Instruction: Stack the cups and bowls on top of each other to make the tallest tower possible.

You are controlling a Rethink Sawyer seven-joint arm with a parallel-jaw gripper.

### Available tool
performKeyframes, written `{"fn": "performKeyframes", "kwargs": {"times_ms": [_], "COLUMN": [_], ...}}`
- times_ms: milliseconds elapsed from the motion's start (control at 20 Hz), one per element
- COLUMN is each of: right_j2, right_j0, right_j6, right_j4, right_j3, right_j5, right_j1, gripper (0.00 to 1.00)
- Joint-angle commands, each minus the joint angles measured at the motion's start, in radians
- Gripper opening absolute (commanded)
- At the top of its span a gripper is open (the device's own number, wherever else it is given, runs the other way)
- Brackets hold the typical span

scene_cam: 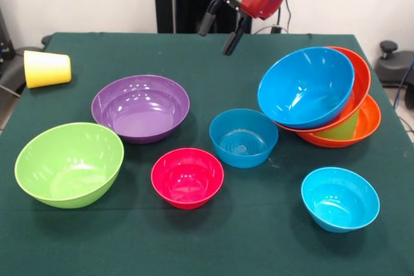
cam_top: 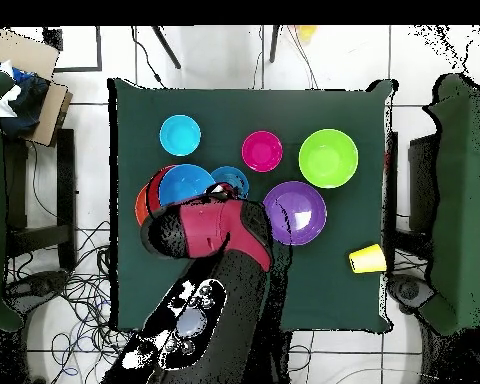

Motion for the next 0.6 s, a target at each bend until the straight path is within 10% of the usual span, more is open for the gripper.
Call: {"fn": "performKeyframes", "kwargs": {"times_ms": [50, 600], "right_j2": [0.064, 0.062], "right_j0": [0.014, 0.001], "right_j6": [-0.006, 0.011], "right_j4": [-0.04, -0.035], "right_j3": [-0.04, -0.058], "right_j5": [0.023, -0.032], "right_j1": [0.05, 0.089], "gripper": [1.0, 1.0]}}
